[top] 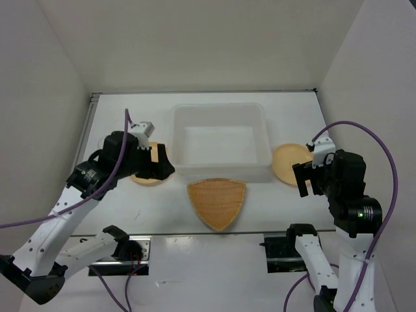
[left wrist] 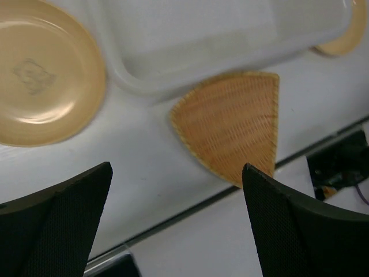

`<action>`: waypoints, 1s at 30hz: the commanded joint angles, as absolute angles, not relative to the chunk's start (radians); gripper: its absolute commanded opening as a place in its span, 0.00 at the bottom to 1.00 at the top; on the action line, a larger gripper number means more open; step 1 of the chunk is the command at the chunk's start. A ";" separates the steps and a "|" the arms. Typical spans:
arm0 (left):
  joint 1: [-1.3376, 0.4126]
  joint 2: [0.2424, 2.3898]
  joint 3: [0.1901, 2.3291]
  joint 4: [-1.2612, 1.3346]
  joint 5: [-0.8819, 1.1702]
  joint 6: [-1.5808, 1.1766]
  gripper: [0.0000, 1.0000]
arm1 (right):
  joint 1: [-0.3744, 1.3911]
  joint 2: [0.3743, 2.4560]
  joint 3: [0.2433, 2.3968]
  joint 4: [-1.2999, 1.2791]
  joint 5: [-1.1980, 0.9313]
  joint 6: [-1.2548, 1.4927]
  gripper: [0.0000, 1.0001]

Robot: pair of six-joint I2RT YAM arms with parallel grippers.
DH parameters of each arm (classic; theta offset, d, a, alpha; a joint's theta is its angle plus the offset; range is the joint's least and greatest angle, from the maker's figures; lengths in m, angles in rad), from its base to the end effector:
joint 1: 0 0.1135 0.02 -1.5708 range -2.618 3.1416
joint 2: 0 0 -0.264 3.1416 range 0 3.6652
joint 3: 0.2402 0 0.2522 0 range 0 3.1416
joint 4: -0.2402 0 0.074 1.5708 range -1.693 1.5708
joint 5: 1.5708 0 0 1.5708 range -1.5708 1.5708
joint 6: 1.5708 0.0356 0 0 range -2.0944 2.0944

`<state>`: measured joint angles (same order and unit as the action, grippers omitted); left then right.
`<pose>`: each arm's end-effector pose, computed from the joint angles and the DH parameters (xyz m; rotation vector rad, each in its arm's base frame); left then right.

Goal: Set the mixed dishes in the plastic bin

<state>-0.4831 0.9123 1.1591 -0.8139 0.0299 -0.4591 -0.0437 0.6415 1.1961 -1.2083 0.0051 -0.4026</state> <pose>0.1534 -0.0817 0.3815 0.0444 2.1941 -0.5758 0.0721 -0.0033 0.3848 -0.3963 2.2007 -0.2498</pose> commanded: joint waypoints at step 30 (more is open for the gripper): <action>-0.834 0.973 0.372 0.075 0.313 -1.230 1.00 | -0.048 0.572 1.181 -1.209 0.049 -0.403 0.99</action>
<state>-0.8223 0.9688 0.4160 -0.0471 0.3141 -1.1103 -0.0437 0.5804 1.1854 -1.2011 0.0280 -0.3889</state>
